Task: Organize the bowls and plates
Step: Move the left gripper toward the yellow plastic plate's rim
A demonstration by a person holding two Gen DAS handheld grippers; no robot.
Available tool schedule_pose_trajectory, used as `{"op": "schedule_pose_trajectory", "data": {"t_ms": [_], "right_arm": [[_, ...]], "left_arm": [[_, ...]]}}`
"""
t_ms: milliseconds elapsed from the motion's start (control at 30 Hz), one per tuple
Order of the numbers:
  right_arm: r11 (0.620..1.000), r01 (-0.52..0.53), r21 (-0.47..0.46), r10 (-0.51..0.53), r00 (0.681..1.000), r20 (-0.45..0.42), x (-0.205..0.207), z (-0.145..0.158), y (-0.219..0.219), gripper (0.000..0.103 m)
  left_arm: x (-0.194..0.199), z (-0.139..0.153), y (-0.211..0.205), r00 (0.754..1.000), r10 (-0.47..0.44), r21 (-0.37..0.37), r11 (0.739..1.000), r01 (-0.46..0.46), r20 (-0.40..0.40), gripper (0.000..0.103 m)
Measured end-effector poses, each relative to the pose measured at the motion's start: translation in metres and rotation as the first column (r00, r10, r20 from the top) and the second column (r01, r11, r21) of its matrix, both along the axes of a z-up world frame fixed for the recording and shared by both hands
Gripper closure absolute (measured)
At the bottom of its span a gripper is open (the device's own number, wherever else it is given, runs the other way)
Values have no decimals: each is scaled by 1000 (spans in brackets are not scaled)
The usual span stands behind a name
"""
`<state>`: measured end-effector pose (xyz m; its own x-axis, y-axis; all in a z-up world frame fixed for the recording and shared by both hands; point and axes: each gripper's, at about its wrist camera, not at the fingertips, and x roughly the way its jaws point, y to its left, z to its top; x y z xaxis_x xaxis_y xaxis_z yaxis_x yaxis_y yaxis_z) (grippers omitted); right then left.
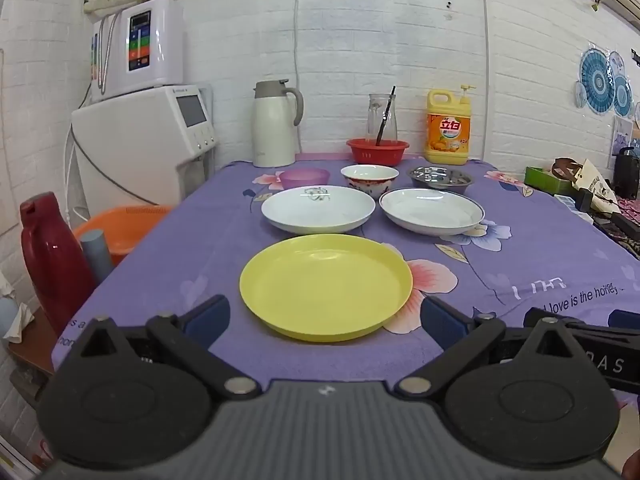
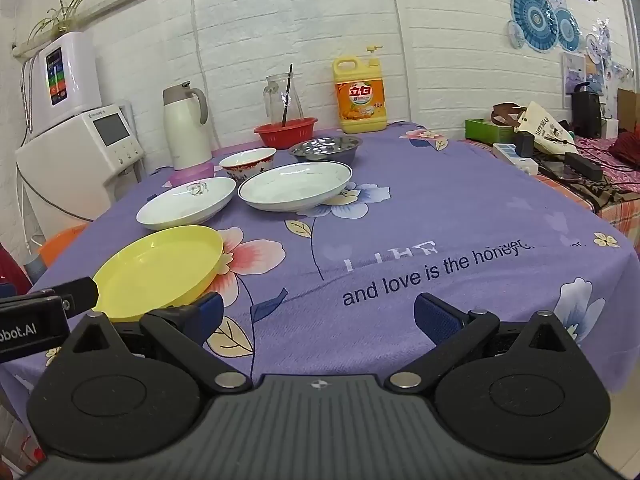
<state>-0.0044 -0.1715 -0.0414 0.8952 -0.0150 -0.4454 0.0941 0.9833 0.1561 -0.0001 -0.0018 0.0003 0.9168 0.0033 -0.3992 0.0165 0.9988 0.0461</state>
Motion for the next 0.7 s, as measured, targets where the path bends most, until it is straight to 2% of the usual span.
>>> {"op": "schedule_pose_trajectory", "data": {"t_ms": [200,267,533,700], "right_arm": [[1000,-11,-1,11,1000,-5,0,0,1,0],[1000,-15,-5,15,1000,-7,0,0,2,0],[1000,-14,-6,14,1000,-5,-2,7,2,0],[1000,-17,-10,17,1000,-6,1,0,6,0]], "left_arm": [[2,-14,-4,1000,4,-22,1000,-4,0,2],[3,-4,8,1000,-1,-46,999,1,-12,2],[1,-3,11,1000,-8,-66,998,7,-18,2],[5,-3,16,1000,-5,-79,997,3,-28,2]]}}
